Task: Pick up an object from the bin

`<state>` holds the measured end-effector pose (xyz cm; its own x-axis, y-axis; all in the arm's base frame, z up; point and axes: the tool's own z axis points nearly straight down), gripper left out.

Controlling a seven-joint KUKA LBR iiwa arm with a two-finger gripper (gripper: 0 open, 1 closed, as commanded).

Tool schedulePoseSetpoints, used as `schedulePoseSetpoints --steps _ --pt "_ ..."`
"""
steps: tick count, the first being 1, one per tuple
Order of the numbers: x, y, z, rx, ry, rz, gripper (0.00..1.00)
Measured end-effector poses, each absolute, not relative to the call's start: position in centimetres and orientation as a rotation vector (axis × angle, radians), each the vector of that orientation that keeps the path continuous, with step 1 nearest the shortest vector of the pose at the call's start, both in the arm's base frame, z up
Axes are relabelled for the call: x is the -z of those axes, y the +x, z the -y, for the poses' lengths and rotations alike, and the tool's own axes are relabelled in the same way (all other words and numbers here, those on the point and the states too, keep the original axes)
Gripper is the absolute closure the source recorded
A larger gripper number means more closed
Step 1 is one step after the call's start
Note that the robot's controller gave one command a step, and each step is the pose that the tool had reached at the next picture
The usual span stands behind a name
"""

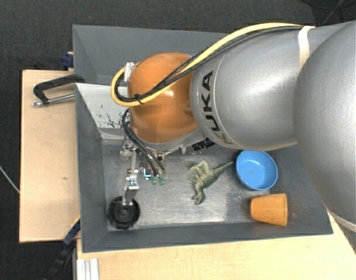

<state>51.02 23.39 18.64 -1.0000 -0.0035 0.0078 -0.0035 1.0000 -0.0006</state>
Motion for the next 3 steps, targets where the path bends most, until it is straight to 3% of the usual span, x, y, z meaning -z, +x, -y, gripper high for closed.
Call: schedulePoseSetpoints --steps 1,2,3 --pt "-10.0 50.2 -13.8 -0.006 0.262 3.124 0.0" --pt "-19.9 50.1 -7.9 -0.002 0.325 3.137 0.0" --pt "-24.8 53.1 -13.0 0.002 1.079 2.962 0.0"
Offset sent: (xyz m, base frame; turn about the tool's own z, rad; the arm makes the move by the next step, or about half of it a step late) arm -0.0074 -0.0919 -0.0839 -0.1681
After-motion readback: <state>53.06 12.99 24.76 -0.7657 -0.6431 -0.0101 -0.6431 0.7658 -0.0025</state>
